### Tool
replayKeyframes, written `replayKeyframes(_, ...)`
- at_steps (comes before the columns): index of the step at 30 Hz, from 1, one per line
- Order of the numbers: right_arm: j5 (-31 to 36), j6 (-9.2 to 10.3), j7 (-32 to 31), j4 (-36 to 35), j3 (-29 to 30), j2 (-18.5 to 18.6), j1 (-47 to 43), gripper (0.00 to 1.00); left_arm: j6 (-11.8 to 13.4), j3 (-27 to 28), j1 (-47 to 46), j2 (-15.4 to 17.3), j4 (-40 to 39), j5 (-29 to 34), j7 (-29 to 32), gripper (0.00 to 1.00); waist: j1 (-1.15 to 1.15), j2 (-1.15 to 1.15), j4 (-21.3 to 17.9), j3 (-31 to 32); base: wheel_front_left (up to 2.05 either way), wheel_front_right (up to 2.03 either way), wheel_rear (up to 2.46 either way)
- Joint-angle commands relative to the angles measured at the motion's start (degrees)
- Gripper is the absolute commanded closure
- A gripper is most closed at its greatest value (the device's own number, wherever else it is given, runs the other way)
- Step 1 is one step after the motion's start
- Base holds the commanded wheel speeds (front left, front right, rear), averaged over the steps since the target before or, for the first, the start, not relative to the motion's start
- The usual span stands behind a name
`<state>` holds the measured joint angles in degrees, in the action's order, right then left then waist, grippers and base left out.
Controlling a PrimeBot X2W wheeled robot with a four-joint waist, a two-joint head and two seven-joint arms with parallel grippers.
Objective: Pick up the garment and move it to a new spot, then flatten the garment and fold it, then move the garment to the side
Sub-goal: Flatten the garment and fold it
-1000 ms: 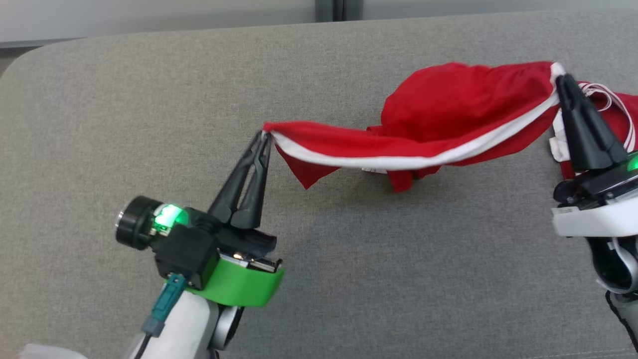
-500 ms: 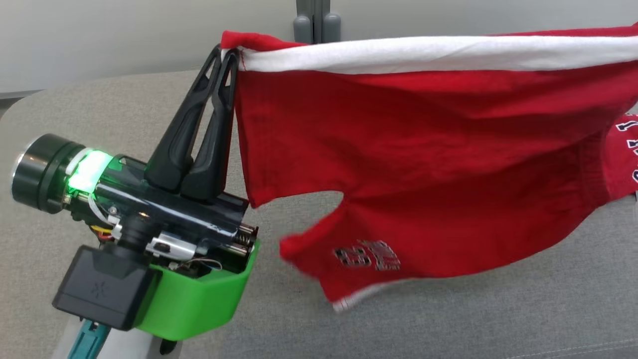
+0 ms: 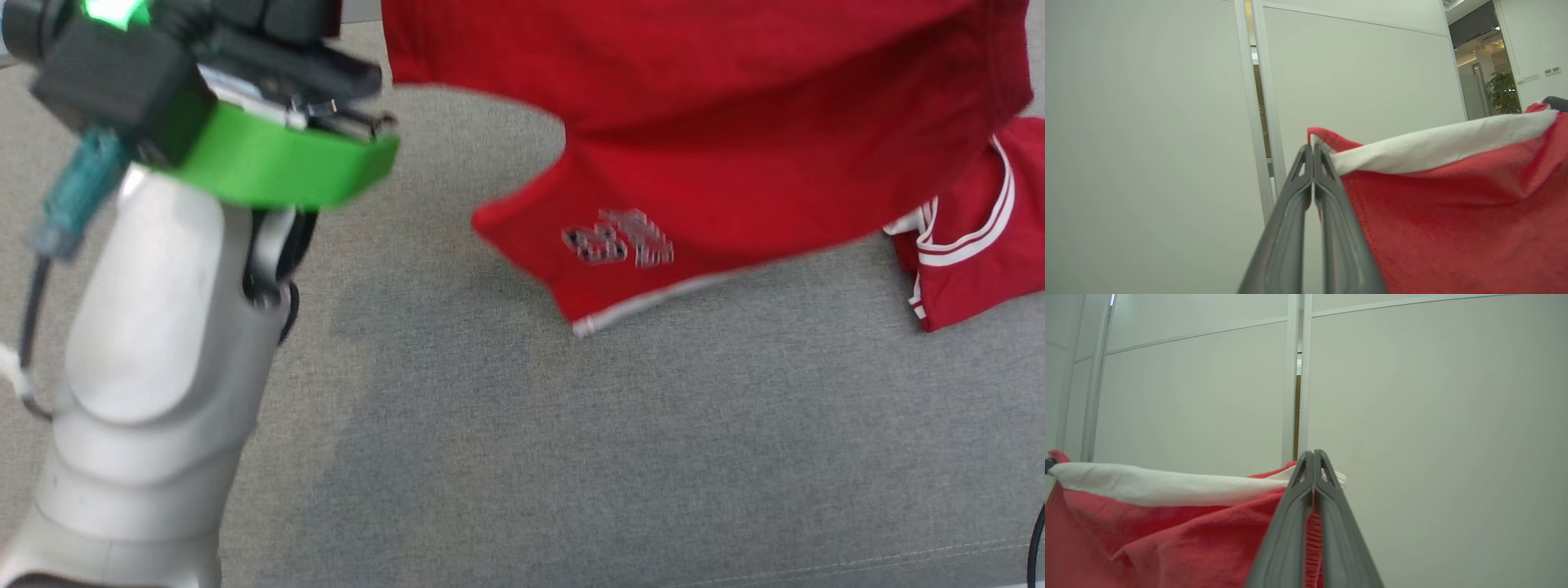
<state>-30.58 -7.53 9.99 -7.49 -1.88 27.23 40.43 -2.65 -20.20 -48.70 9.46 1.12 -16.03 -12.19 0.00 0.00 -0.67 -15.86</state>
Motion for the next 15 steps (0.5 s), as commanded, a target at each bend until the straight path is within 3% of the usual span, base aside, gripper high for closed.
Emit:
replayKeyframes(1, -0.68, 0.09, 0.66, 3.29, -1.59, -0.16, 5.31, 1.00, -0.68, 1.31, -4.75, -0.68, 4.36, -1.02, -0.97, 1.00, 0.00, 0.00, 0.27, -5.18, 0.00, 0.00, 0.00)
replayKeyframes(9, -3.05, 0.10, 3.56, 29.20, -11.50, -6.51, 28.10, 1.00, -1.85, 8.42, -22.65, -2.80, 31.78, -3.84, -2.96, 1.00, 0.00, 0.00, -0.41, -6.41, 0.00, 0.00, 0.00)
replayKeyframes(15, -3.43, 0.10, 4.42, 48.19, -19.05, -12.28, 31.96, 1.00, -0.70, 11.53, -20.73, -4.02, 49.49, -4.86, -2.98, 1.00, 0.00, 0.00, -1.58, -6.09, 0.00, 0.00, 0.00)
